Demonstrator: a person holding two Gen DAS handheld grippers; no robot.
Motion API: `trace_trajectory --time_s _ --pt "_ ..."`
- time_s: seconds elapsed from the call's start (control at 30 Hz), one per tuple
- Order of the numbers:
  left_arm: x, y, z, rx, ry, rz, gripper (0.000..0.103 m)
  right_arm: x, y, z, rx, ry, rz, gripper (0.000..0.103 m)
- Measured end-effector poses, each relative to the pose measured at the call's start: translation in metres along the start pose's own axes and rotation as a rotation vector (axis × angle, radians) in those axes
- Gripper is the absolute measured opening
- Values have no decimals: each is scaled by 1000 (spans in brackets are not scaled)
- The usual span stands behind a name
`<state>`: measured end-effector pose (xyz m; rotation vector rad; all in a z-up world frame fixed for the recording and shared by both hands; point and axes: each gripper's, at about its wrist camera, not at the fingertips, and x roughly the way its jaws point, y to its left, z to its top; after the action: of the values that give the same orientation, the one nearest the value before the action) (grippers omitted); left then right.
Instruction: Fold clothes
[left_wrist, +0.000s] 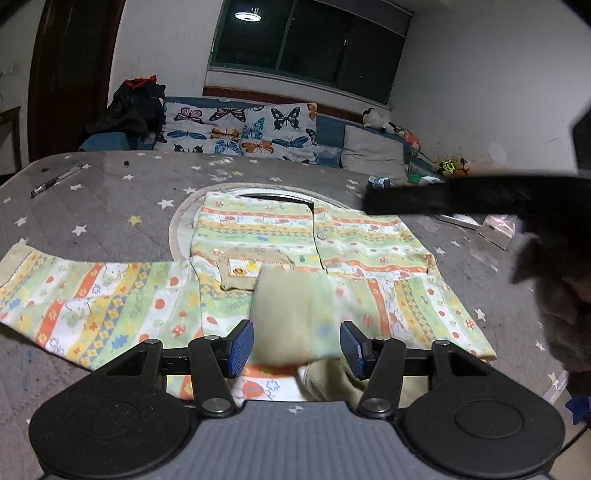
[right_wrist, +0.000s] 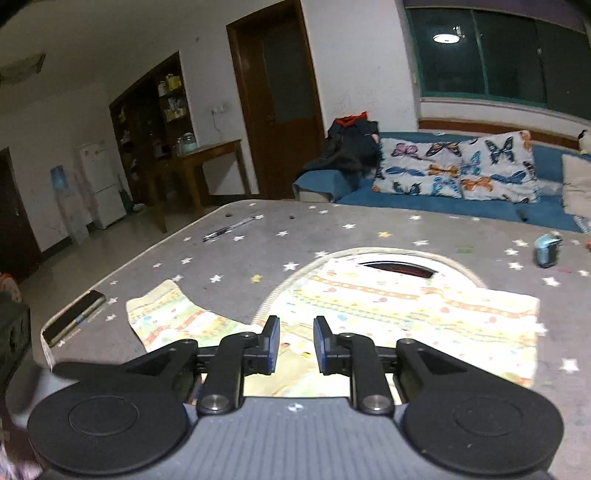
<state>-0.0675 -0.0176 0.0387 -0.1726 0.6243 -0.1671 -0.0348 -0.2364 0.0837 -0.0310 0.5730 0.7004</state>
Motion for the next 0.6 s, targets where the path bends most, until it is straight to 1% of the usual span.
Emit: trace_trajectory --time_s 0.13,0.2,0.3,0.4,0.5,0.6 --pt "0 -2 8 -5 -26 -1 55 -22 -29 -26 11 55 -99 20" --pt "1 -6 12 2 -33 -15 54 -31 -44 -41 23 88 -149 20" --pt "10 -14 17 27 -28 -35 54 -37 -65 -70 71 151 -208 20" --pt "23 -22 19 51 -11 -42 52 -39 -78 -90 95 197 -251 20" --pt "34 -26 20 60 13 -52 49 -45 -84 -96 107 202 -250 20" --pt "44 -29 21 69 25 -53 47 -46 -86 -82 88 151 -254 20"
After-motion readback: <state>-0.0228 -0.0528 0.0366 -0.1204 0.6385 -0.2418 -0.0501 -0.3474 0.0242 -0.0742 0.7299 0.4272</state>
